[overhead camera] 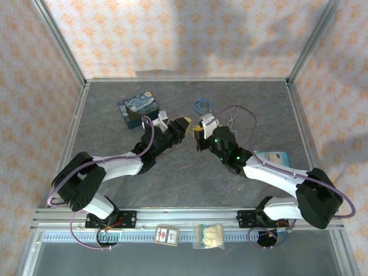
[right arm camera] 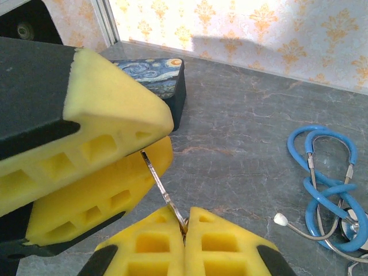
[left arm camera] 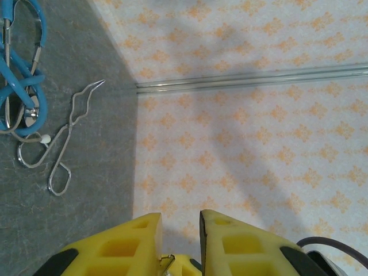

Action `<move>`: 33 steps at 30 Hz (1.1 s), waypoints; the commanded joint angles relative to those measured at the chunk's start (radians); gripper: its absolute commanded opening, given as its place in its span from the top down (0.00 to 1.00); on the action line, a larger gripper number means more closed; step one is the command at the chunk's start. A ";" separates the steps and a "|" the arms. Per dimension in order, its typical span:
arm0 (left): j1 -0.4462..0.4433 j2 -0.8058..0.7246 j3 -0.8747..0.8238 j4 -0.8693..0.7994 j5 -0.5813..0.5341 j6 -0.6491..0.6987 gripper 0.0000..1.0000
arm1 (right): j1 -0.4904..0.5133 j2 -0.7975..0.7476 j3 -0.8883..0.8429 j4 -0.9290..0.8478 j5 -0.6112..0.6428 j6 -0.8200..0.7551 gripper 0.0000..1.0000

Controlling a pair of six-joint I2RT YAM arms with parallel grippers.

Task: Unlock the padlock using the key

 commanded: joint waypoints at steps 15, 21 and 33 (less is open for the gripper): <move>-0.010 0.011 0.020 -0.030 0.026 0.032 0.94 | 0.081 0.014 0.056 -0.070 0.117 -0.124 1.00; -0.011 0.002 0.014 -0.041 0.018 0.043 0.95 | 0.093 0.009 0.064 -0.080 0.158 -0.143 1.00; 0.039 -0.067 -0.011 -0.059 0.018 0.264 1.00 | -0.017 -0.073 0.156 -0.172 -0.113 0.155 0.39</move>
